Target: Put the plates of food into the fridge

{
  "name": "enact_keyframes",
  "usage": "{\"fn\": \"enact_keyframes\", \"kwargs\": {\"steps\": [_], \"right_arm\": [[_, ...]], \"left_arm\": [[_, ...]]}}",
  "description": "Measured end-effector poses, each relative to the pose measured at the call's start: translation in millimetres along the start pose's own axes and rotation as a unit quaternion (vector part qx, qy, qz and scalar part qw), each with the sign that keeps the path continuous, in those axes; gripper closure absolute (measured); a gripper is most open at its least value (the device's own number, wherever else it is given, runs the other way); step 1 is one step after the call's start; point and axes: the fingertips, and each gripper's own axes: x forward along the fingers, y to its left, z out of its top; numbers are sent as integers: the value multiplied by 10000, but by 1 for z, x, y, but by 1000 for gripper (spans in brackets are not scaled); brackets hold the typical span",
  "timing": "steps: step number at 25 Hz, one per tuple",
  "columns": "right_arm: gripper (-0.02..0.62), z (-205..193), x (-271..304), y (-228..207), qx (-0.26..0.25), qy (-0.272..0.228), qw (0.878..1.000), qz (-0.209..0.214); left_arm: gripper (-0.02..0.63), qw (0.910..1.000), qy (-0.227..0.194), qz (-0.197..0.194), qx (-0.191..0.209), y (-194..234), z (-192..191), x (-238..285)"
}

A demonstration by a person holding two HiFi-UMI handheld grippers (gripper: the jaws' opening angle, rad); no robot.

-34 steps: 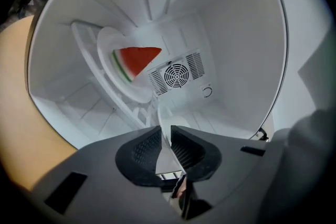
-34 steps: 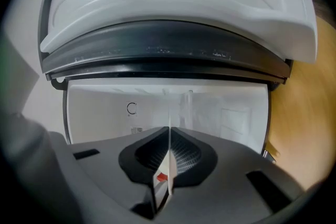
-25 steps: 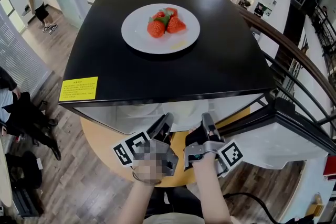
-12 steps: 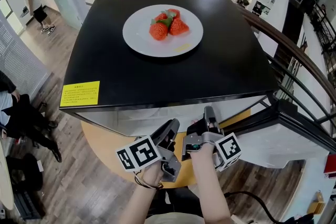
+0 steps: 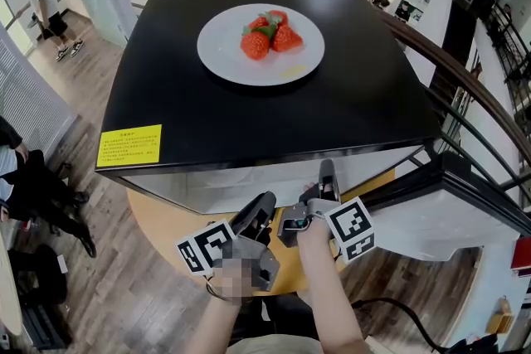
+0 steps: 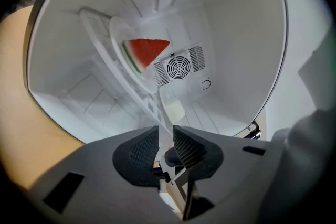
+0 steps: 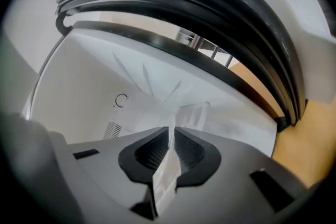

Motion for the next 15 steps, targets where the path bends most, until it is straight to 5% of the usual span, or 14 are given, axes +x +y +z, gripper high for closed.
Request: {"fn": "enact_keyframes", "kwargs": {"steps": [6,11,15], "right_arm": [[556,0,6,-2,-1922,297,9782,-733],[539,-4,13,-4,-3210,553,9388,-1123],[535,2,13,6,-4189,248,8999,-1187]], "left_arm": [[537,10000,-37,54,54,4,1,-6],[537,9999,-85,99,109,8,5,-11],[537,9997,-98,126,175,10,5,-11]]}}
